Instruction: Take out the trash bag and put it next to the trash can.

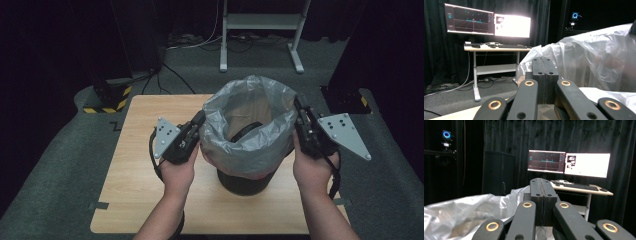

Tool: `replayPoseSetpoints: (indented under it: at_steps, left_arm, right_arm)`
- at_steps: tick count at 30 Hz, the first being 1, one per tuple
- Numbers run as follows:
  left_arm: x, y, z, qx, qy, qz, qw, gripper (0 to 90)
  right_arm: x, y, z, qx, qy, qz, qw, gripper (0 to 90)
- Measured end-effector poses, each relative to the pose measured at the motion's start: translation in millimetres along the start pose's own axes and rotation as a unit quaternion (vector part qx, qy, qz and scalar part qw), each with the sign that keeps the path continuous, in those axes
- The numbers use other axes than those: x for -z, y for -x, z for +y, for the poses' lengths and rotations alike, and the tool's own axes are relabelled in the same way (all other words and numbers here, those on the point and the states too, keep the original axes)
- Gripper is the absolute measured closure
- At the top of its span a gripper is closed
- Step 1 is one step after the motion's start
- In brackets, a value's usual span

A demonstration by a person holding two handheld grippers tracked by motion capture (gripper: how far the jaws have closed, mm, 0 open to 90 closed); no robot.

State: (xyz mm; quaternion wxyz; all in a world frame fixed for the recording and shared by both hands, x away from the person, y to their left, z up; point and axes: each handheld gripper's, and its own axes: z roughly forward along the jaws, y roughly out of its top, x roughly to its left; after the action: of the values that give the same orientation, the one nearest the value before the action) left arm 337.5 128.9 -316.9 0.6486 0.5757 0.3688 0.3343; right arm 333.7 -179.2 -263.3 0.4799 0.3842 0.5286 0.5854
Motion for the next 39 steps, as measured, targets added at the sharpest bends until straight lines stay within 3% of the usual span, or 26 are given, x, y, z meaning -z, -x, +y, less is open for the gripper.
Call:
replayPoseSetpoints:
  at_steps: [6, 12, 16, 20, 27, 33, 39]
  left_arm:
    - [3.6, -2.3, -0.6, 0.0, 0.0, 0.002, 1.0, 89.8]
    - [5.9, -3.5, -1.2, 0.003, 0.001, 0.002, 1.0, 89.8]
    - [8.6, -4.2, -2.0, 0.004, 0.0, 0.001, 1.0, 89.8]
    - [12.4, -4.5, -1.9, 0.005, 0.0, -0.003, 1.0, 89.8]
    - [18.0, -5.2, -2.4, 0.008, -0.003, -0.015, 0.9998, 89.7]
    - [21.0, -7.8, -5.2, 0.019, -0.007, -0.027, 0.9994, 89.5]
    - [23.4, -9.5, -6.7, 0.025, -0.01, -0.035, 0.999, 89.3]
  right_arm:
    - [3.9, -20.4, 11.0, -0.005, 0.027, 0.019, 0.9995, 90.0]
    - [17.2, -54.4, 22.6, -0.01, 0.055, 0.054, 0.997, 89.9]
    - [26.9, -83.8, 19.6, 0.014, 0.071, 0.05, 0.9961, 90.0]
    - [28.4, -109.7, 8.5, 0.029, 0.05, 0.077, 0.9954, 90.0]
    - [27.6, -140.7, -13.8, 0.023, 0.021, 0.114, 0.993, 90.0]
    - [27.3, -158.0, -32.7, 0.03, -0.002, 0.137, 0.9901, 90.0]
    - [25.7, -165.8, -52.3, 0.035, -0.027, 0.148, 0.9881, 90.0]
